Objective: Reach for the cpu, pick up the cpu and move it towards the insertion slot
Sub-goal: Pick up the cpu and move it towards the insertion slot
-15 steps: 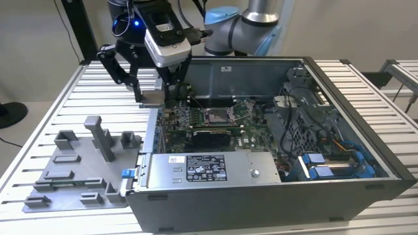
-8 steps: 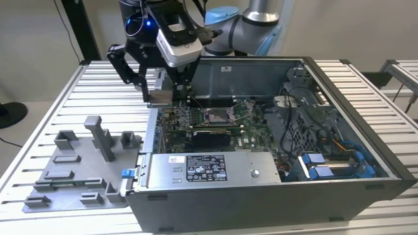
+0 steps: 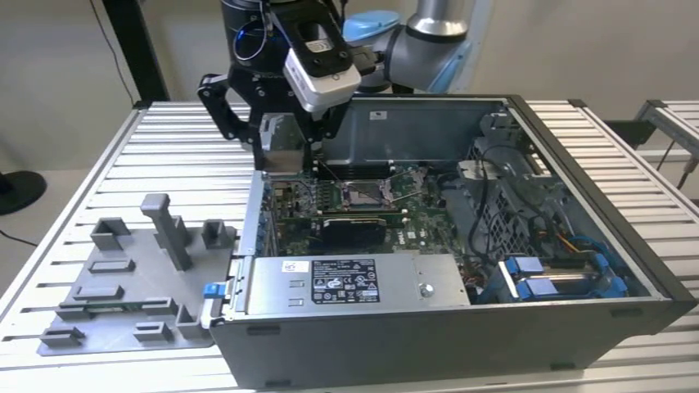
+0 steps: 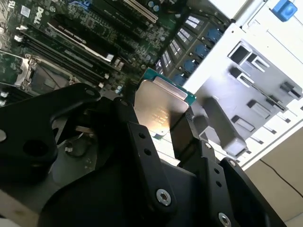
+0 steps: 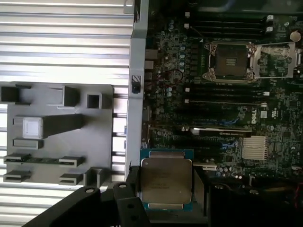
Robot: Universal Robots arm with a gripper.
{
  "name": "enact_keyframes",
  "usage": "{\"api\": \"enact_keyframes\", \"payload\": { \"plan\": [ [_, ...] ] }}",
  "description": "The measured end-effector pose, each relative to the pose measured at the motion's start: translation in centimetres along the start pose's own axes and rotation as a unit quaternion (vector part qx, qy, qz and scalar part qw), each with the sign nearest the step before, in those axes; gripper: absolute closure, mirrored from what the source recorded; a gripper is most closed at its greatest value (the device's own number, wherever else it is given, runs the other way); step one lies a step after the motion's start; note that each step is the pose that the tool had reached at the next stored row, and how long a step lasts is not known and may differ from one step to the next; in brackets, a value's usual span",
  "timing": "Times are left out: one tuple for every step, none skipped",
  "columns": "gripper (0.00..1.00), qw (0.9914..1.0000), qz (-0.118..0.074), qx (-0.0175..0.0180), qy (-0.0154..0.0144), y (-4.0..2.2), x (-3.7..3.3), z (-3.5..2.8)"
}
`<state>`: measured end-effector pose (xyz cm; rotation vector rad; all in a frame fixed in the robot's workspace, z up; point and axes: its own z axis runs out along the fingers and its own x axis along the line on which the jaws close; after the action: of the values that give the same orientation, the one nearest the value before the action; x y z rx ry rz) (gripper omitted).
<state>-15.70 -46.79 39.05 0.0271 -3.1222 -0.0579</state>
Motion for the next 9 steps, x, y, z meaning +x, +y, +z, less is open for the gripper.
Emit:
{"api": "enact_keyframes", "payload": {
  "plan": [
    [1.0, 1.0, 0.0, 0.0, 0.0, 0.0, -0.21, 0.0],
    [1.0, 1.0, 0.0, 0.0, 0.0, -0.01, -0.4, 0.0],
    [1.0, 1.0, 0.0, 0.0, 0.0, -0.01, -0.59, -0.01],
    [1.0, 1.0, 0.0, 0.0, 0.0, -0.01, -0.8, -0.02],
    [1.0, 1.0, 0.0, 0.0, 0.0, -0.01, -1.0, -0.02],
    [1.0, 1.0, 0.0, 0.0, 0.0, -0.02, -1.2, -0.02],
    [1.0, 1.0, 0.0, 0.0, 0.0, -0.02, -1.39, -0.02],
    [1.0, 1.0, 0.0, 0.0, 0.0, -0.03, -1.59, -0.03],
    [1.0, 1.0, 0.0, 0.0, 0.0001, -0.03, -1.79, -0.04]
  ]
}}
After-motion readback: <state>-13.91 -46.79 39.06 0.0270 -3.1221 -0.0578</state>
